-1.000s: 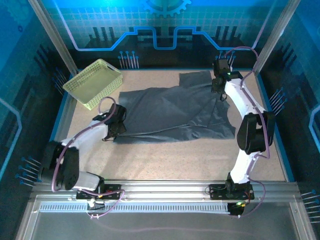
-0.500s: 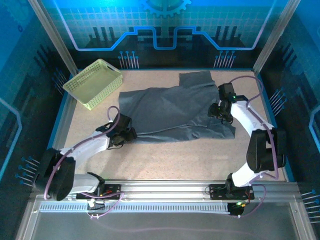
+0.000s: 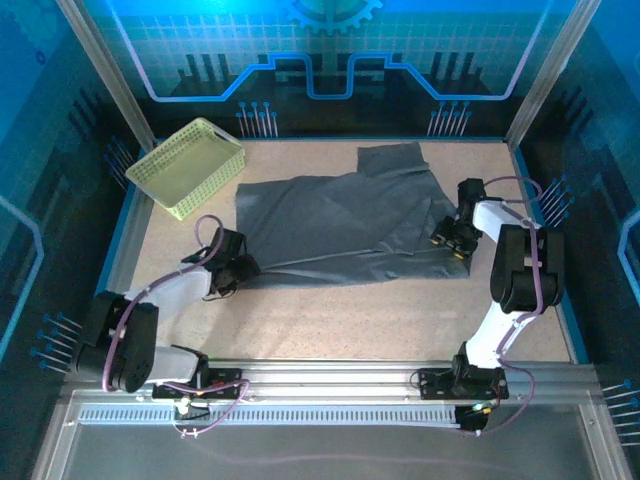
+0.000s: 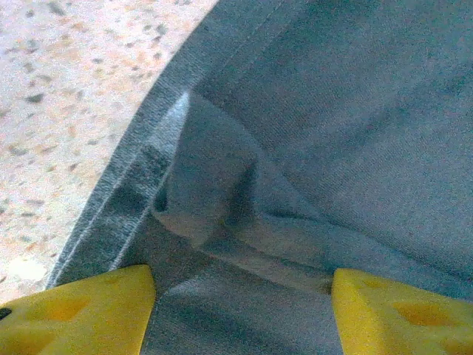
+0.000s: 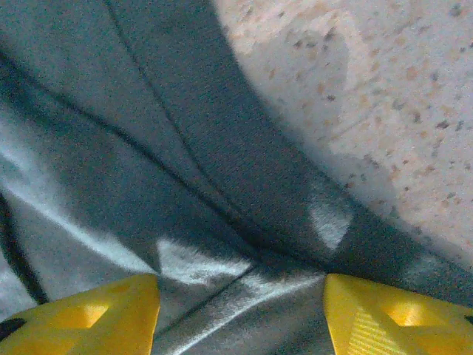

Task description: Fold the inside-out t-shirt

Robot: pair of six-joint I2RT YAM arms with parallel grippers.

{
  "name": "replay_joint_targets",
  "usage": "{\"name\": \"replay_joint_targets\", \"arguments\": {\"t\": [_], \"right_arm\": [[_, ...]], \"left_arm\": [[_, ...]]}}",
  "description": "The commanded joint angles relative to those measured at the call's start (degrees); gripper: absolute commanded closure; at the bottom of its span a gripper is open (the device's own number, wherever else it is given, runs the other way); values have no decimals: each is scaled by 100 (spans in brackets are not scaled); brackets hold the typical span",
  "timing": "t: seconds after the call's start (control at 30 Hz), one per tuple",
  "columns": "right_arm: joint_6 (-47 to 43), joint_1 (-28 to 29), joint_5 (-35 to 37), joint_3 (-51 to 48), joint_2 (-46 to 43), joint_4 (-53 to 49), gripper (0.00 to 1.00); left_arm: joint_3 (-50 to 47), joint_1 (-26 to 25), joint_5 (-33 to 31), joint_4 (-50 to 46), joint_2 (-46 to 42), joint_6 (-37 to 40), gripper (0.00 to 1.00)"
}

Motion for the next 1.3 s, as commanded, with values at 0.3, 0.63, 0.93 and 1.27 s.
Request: {"name": "replay_joint_targets", "arguments": {"t": [0.3, 0.63, 0.93, 1.27], "right_arm": [[-438, 100, 741, 615, -424, -264, 40], [-144, -23, 833, -697, -1260, -630, 44], [-164, -113, 692, -738, -902, -630, 46], [-193, 5, 698, -713, -825, -611, 76]], "left_arm": [[-33, 139, -202, -659, -271, -220, 30], [138, 162, -86, -557, -421, 51, 27], [148, 509, 144, -266, 112, -72, 27], [236, 732, 22, -445, 300, -90, 26]]}}
